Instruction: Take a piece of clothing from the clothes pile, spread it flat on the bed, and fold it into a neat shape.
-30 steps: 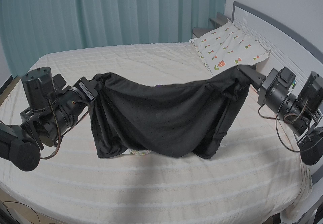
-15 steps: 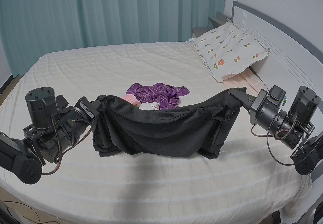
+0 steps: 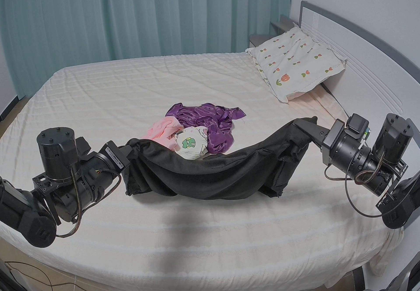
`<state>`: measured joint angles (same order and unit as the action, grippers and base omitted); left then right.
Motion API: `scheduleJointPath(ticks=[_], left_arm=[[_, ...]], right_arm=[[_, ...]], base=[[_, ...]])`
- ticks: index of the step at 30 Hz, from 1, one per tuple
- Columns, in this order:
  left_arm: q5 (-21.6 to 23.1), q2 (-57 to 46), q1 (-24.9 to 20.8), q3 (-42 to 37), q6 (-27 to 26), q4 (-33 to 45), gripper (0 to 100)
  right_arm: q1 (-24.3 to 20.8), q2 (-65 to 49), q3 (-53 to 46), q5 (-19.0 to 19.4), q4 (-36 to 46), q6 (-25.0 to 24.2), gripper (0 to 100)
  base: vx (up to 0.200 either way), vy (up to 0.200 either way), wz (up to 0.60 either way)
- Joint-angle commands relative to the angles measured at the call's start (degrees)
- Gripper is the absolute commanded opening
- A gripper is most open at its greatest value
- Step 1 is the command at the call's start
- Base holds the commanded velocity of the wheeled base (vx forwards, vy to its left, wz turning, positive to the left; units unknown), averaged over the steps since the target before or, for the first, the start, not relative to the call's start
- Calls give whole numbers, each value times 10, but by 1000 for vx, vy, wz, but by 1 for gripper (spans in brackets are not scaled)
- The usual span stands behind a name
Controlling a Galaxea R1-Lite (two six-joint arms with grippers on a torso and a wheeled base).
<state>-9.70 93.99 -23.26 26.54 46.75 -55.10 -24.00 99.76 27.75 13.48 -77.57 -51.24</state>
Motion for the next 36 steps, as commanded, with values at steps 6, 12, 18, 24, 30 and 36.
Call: scheduleJointPath(ticks=[6, 12, 18, 24, 30, 36], left_arm=[[-1, -6, 1, -11, -1, 0, 0], [0, -16, 1, -15, -1, 0, 0], [1, -39, 2, -20, -1, 3, 0], [1, -59, 2, -21, -2, 7, 0], [0, -61, 4, -22, -3, 8, 0], [0, -61, 5, -23, -3, 8, 0]], right_arm=[[-4, -11, -8, 0, -2, 1, 0], [-5, -13, -9, 0, -3, 1, 0], [-14, -28, -10, 0, 0, 1, 0], [-22, -38, -13, 0, 0, 1, 0], [-25, -33, -14, -1, 0, 1, 0], [-25, -32, -15, 0, 0, 1, 0]], base=[[0, 200, 0], [0, 200, 0], [0, 200, 0], [0, 200, 0], [0, 200, 0], [0, 200, 0]])
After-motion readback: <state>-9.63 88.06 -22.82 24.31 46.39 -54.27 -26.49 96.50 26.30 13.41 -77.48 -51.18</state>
